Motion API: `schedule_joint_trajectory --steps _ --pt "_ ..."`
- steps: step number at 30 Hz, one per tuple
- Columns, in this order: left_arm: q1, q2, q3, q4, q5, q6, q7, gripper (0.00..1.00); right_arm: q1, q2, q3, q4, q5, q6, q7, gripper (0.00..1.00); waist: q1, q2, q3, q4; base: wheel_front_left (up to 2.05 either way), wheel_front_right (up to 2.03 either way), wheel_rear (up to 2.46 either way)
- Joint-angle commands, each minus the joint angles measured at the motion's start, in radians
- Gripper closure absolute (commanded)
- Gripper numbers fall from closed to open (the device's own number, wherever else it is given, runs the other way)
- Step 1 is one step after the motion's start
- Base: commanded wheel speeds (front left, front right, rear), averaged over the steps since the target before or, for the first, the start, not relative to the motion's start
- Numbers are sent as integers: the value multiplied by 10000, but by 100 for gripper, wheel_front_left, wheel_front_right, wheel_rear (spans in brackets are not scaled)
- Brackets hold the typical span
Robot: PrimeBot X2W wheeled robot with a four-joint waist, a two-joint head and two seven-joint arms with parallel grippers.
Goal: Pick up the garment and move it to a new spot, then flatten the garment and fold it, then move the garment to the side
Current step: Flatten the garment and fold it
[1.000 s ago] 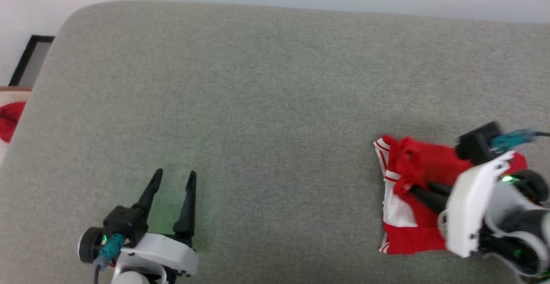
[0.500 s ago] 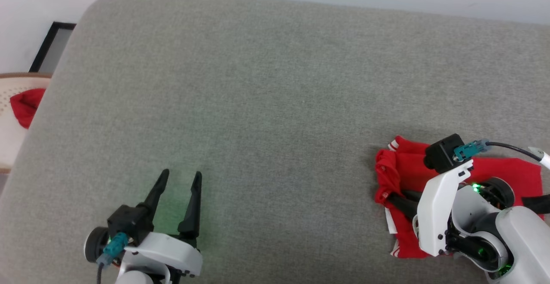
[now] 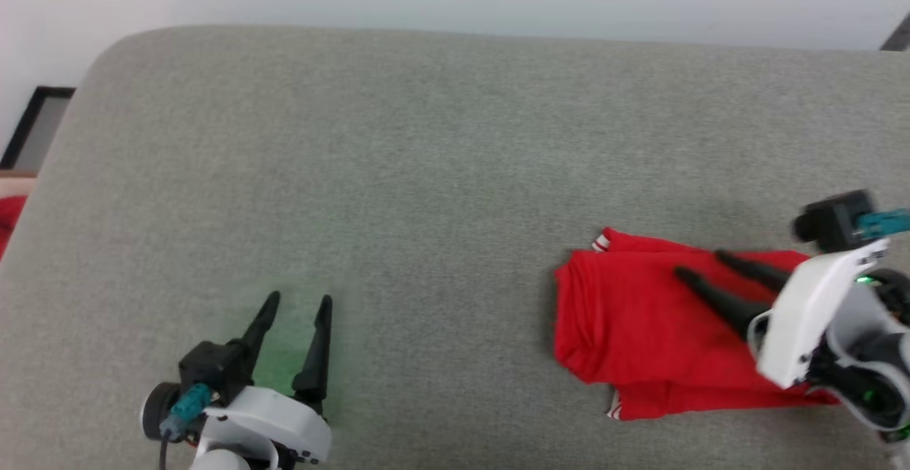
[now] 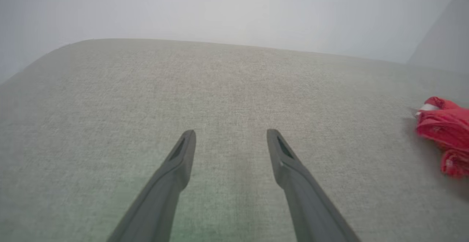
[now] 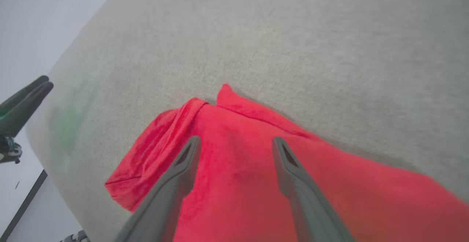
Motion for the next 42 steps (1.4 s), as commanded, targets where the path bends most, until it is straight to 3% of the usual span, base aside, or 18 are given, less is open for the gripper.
schedule_joint_trajectory --steps 1,8,19,27,42 --pt "-95 29 -48 69 -104 3 4 0 -19 -89 -149 52 233 0 -243 0 0 0 -90 -206 0 0 0" --pt "-313 4 -150 411 -322 5 4 0 131 -429 -360 1003 395 0 -2440 0 0 0 -283 -564 0 0 0" --pt "-83 170 50 1012 -392 4 4 0 407 305 -216 3584 -710 0 -7072 0 0 0 -1315 -969 0 0 0" --pt "952 240 646 273 -123 4 4 0 1109 747 -1030 3931 -2001 -2 -7585 0 0 0 -2049 -1200 0 0 0" --pt "3152 -65 1662 -1605 139 4 4 0 3677 1213 -2802 1760 -2867 -2 -7392 0 0 0 -2608 -1229 0 0 0"
